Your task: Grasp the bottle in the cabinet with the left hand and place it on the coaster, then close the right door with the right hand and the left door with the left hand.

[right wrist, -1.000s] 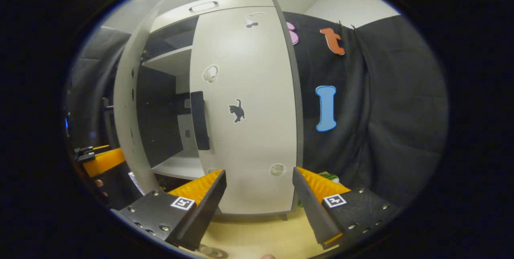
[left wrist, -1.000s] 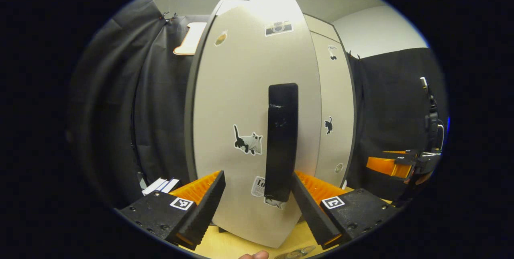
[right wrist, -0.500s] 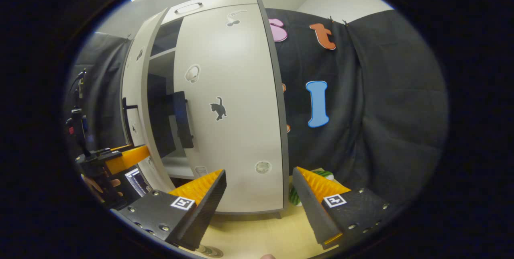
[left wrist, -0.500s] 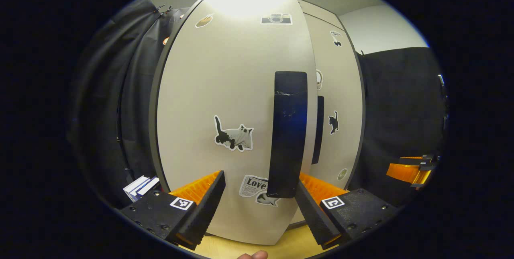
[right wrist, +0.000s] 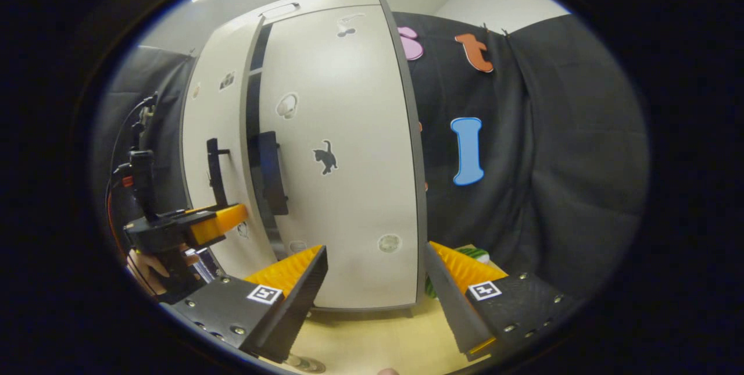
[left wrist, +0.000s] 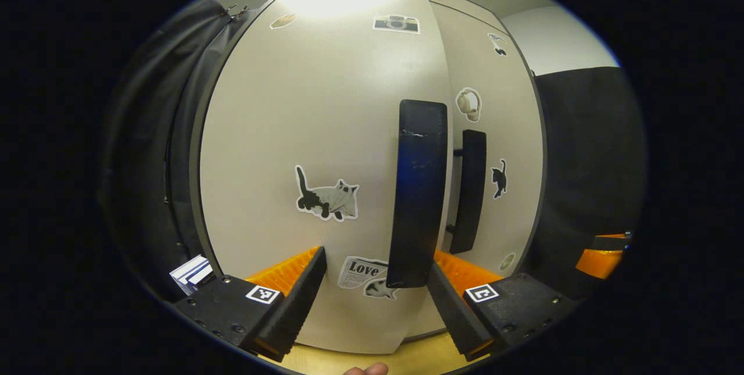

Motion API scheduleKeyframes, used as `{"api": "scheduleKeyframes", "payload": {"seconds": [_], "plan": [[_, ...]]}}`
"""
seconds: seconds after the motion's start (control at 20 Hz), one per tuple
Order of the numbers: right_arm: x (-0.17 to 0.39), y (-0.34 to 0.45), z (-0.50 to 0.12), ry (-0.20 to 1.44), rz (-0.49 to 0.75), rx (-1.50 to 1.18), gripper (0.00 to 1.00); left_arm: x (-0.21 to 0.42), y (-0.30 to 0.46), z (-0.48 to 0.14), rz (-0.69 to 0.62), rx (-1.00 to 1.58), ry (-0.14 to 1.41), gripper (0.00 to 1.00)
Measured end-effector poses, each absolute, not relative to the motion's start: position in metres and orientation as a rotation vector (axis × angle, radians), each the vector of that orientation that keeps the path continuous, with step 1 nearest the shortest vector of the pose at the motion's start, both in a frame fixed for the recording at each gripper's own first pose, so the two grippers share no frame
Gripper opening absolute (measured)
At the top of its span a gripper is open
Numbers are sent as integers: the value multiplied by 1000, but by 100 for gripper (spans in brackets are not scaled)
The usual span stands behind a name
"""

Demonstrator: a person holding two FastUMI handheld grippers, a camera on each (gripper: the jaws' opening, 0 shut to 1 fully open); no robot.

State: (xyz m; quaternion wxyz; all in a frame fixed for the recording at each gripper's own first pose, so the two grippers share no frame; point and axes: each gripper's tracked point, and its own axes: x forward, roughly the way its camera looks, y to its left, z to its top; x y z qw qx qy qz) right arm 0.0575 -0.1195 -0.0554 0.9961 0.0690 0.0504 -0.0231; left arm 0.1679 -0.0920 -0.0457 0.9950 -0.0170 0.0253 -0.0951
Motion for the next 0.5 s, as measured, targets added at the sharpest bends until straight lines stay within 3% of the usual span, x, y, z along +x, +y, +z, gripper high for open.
{"api": "scheduleKeyframes", "payload": {"seconds": [0.5], "plan": [[48, -112, -56, 104, -29, 142, 100, 191, -94, -48, -93, -1, 31, 100]]}}
